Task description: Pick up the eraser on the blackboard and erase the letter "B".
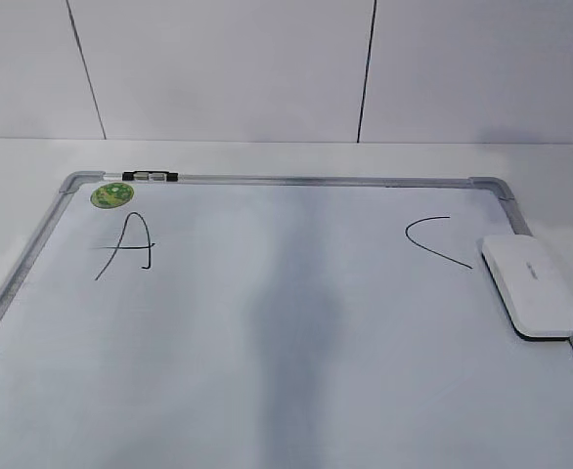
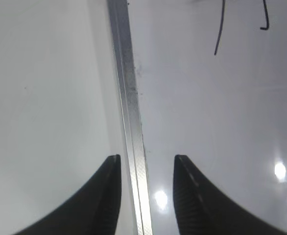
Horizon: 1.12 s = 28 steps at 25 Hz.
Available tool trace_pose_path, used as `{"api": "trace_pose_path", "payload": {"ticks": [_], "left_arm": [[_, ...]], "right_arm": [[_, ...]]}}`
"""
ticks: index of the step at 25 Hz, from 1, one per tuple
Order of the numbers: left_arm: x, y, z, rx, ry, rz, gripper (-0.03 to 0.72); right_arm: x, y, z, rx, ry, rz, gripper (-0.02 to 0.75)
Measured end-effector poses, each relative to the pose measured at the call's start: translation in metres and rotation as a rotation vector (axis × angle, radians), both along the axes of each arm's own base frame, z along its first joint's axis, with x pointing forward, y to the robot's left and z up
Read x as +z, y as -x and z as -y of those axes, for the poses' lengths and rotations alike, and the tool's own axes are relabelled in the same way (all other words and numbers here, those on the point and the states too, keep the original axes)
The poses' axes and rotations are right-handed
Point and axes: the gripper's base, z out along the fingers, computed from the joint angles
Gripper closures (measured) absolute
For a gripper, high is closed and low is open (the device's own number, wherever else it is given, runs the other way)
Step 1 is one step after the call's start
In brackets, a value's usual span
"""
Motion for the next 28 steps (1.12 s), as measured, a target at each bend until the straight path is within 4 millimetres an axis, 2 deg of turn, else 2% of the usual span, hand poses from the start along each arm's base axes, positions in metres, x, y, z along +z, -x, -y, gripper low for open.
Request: {"api": "trace_pose_path", "payload": {"ticks": [4,7,14,19,22,28], "left_arm": [[0.027,0.033,0.001,-0.001,-0.004,0.077,0.421],[0.046,0.064,0.002,-0.002,-0.006,0.145,0.422],[0.092,0.144,0.004,-0.006,-0.012,0.367,0.421],[0.121,0.2,0.006,-0.007,-0.019,0.57,0.422],[0.127,0.231,0.008,-0.01,-0.014,0.659,0.43],[0.118,0.282,0.011,-0.017,0.001,0.777,0.45]], "right_arm": [[0.02,0.045,0.003,0.005,-0.005,0.112,0.143],[0.026,0.078,0.006,0.013,0.0,0.182,0.144],[0.015,0.147,0.014,0.013,0.019,0.304,0.144],[0.002,0.187,0.021,0.0,0.064,0.396,0.144],[-0.009,0.205,0.025,-0.012,0.092,0.443,0.144],[-0.038,0.233,0.029,-0.02,0.108,0.509,0.144]]}}
